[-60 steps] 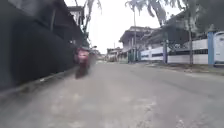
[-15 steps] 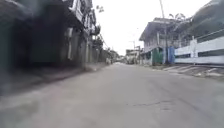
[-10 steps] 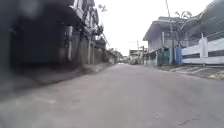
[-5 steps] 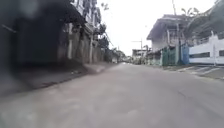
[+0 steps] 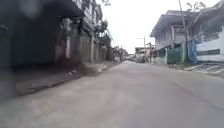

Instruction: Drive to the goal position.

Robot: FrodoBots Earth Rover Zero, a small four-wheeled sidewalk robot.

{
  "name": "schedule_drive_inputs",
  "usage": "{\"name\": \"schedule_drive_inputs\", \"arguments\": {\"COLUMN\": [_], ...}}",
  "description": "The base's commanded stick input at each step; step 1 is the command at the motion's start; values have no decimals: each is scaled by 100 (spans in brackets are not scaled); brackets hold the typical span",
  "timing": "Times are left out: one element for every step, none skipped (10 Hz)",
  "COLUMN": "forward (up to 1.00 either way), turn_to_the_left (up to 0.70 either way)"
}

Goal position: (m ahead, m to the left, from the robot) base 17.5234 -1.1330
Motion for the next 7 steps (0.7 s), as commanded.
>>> {"name": "schedule_drive_inputs", "arguments": {"forward": [100,100,100,100,100,100,100], "turn_to_the_left": [-29,-40,-40,-40,-6,0,0]}}
